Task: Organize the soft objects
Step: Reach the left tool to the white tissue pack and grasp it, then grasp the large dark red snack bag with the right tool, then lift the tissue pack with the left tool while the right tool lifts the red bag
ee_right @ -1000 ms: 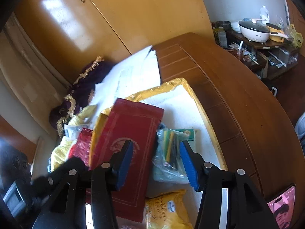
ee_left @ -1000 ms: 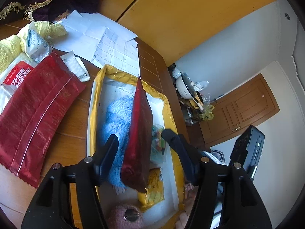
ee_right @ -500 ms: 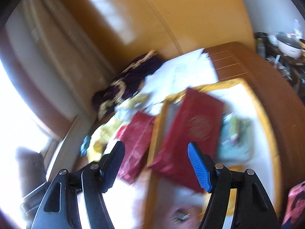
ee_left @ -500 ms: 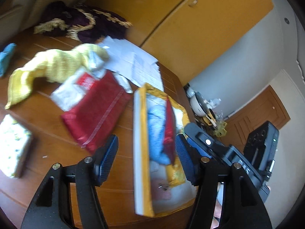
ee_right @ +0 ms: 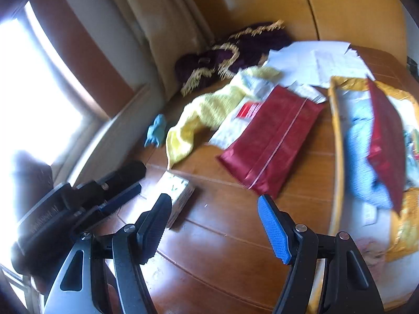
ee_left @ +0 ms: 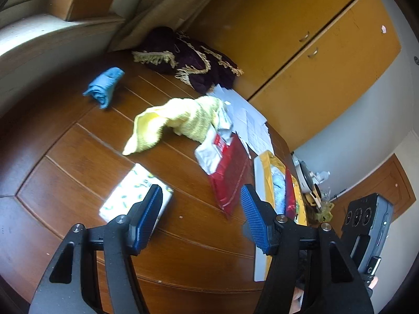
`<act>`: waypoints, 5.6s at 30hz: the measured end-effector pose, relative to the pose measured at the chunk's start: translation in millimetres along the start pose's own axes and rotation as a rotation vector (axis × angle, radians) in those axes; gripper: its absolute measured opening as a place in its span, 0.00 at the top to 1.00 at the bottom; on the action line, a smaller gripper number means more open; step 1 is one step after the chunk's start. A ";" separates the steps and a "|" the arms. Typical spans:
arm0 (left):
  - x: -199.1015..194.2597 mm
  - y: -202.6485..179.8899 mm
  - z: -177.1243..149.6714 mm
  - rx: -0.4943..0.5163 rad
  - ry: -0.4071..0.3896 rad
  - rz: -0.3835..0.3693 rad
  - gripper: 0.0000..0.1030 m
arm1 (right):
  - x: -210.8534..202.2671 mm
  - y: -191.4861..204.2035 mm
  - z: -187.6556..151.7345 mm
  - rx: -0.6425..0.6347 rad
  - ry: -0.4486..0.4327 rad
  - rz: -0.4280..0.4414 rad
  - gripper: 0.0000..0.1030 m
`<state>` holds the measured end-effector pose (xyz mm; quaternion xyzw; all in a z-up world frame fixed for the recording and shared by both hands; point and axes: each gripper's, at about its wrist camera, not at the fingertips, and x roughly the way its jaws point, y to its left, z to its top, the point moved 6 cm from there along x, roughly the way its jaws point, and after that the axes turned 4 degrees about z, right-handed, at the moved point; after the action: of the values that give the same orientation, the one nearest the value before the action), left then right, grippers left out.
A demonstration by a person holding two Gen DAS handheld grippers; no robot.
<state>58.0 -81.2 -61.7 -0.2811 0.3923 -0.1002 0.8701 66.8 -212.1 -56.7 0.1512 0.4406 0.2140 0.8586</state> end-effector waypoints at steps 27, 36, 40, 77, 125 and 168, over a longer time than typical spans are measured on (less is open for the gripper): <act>23.7 41.1 -13.6 0.107 0.076 0.156 0.41 | 45.3 -7.2 -29.1 -0.022 0.096 -0.173 0.24; 35.7 33.7 -24.1 0.227 0.119 0.215 0.41 | 41.0 -9.6 -35.5 -0.039 0.107 -0.164 0.08; 39.0 31.4 -27.7 0.250 0.117 0.241 0.41 | 38.2 -10.8 -37.6 -0.044 0.104 -0.160 0.08; 36.9 36.1 -28.2 0.230 0.096 0.246 0.50 | 18.2 -19.9 -6.3 0.105 0.023 -0.017 0.12; 4.7 20.8 -24.6 0.142 0.074 0.122 0.50 | 27.4 -35.7 -12.5 0.230 -0.047 -0.203 0.43; 20.6 0.9 -32.9 0.132 0.091 0.133 0.50 | 10.5 -35.2 -32.0 0.148 -0.046 -0.156 0.43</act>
<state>47.5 -102.2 -92.6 -0.1916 0.4419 -0.0806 0.8727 54.3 -234.9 -97.8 0.1843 0.4457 0.1099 0.8691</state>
